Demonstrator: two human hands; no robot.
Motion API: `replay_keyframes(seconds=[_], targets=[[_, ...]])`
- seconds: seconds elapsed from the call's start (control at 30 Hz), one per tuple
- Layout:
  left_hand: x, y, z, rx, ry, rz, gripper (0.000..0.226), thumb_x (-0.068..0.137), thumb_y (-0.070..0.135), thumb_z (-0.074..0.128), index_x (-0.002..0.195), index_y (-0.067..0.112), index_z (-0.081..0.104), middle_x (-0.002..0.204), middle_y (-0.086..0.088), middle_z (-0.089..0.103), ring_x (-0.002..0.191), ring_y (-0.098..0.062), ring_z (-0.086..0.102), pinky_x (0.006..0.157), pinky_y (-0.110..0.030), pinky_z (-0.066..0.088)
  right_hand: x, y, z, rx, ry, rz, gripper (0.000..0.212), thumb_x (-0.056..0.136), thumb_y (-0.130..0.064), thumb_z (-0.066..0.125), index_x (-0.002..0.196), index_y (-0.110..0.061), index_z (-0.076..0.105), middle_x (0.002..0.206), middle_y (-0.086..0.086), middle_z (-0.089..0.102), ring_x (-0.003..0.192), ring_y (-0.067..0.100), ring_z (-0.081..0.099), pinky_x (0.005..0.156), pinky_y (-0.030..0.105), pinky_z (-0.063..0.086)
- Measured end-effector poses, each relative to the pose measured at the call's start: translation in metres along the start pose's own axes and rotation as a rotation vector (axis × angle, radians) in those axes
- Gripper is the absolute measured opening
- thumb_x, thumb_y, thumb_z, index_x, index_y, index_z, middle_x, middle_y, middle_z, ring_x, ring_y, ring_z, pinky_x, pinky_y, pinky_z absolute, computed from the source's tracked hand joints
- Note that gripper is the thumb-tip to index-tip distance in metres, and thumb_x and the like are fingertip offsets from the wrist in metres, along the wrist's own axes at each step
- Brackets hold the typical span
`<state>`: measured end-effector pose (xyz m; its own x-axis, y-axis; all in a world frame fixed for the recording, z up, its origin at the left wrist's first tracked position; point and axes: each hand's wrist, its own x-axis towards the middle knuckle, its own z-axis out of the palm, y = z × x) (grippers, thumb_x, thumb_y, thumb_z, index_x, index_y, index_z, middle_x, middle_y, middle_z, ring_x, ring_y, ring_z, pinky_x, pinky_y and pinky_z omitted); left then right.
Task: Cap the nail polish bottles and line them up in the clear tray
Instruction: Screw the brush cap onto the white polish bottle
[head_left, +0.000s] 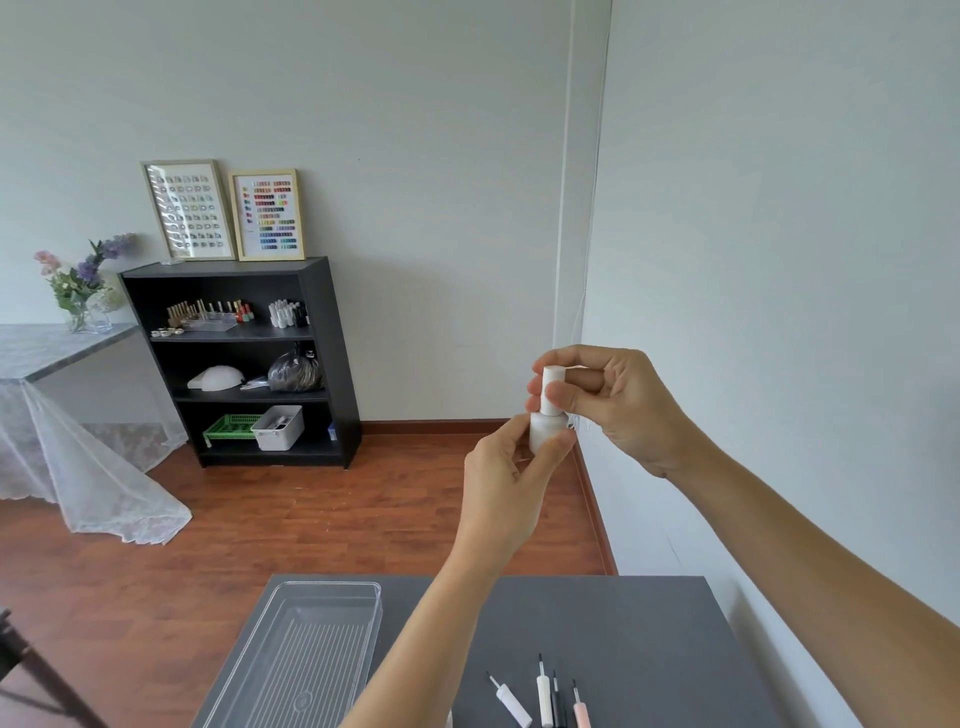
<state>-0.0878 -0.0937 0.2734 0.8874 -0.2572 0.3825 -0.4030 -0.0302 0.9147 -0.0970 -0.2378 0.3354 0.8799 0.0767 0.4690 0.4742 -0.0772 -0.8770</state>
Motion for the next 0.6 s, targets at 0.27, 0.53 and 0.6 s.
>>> replay_keyframes(seconds=[0.27, 0.53, 0.6], targets=[[0.003, -0.021, 0.005, 0.040, 0.031, -0.014, 0.028, 0.091, 0.039, 0.067, 0.085, 0.012, 0.068, 0.069, -0.014, 0.065, 0.055, -0.009, 0.047, 0.050, -0.019, 0.037, -0.002, 0.017, 0.005, -0.126, 0.086, 0.030, 0.017, 0.090, -0.007, 0.067, 0.099, -0.021, 0.071, 0.086, 0.003, 0.079, 0.083, 0.019, 0.076, 0.074, 0.026, 0.058], [0.007, -0.079, -0.032, 0.175, -0.275, -0.263, 0.051, 0.079, 0.047, 0.075, 0.125, 0.031, 0.062, 0.112, 0.013, 0.071, 0.106, -0.004, 0.065, 0.084, -0.025, 0.056, -0.018, 0.080, 0.006, -0.335, 0.036, 0.202, 0.011, 0.088, -0.014, 0.070, 0.099, -0.017, 0.069, 0.091, -0.003, 0.079, 0.091, 0.007, 0.074, 0.086, 0.020, 0.055], [0.004, -0.105, -0.049, 0.276, -0.299, -0.348, 0.065, 0.079, 0.049, 0.076, 0.138, 0.030, 0.054, 0.125, 0.012, 0.063, 0.116, -0.005, 0.059, 0.085, -0.023, 0.053, -0.026, 0.109, 0.008, -0.410, 0.078, 0.259, 0.011, 0.086, -0.016, 0.072, 0.096, -0.018, 0.070, 0.087, -0.007, 0.079, 0.089, 0.005, 0.073, 0.085, 0.019, 0.053]])
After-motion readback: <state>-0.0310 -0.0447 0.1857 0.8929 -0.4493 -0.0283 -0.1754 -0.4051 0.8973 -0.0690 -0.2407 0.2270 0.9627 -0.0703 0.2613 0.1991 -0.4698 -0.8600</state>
